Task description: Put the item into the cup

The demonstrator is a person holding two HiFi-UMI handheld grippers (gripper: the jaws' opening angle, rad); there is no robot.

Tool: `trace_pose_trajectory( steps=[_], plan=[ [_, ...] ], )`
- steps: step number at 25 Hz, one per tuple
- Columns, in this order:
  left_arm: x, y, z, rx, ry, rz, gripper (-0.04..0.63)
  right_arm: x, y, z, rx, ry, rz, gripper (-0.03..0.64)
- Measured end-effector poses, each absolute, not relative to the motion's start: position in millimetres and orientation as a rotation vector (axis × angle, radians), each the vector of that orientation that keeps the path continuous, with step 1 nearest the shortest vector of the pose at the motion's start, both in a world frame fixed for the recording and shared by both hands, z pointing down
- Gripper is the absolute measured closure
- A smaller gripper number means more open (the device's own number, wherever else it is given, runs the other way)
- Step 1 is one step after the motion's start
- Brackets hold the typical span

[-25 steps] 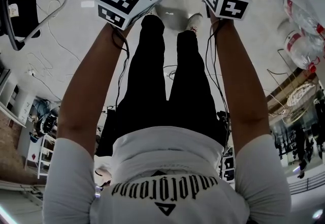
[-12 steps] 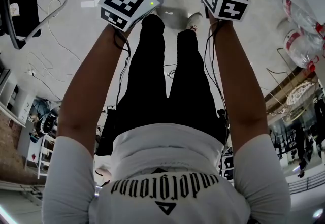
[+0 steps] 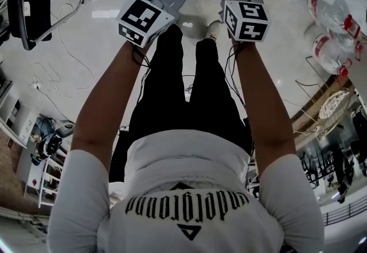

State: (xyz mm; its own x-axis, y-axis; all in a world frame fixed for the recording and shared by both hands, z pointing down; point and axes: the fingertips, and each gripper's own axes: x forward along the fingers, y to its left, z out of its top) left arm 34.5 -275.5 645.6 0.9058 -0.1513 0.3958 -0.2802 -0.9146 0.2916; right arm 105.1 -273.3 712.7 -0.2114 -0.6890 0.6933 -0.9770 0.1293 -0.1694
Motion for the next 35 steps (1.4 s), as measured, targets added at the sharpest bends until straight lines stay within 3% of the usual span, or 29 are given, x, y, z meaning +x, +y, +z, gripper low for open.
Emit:
trace_pose_trajectory(
  steps=[35],
  plan=[
    [15, -146, 362, 2.83, -0.514, 0.274, 0.58, 80, -130, 344, 1.283, -2.506, 0.426, 0.601]
  ],
)
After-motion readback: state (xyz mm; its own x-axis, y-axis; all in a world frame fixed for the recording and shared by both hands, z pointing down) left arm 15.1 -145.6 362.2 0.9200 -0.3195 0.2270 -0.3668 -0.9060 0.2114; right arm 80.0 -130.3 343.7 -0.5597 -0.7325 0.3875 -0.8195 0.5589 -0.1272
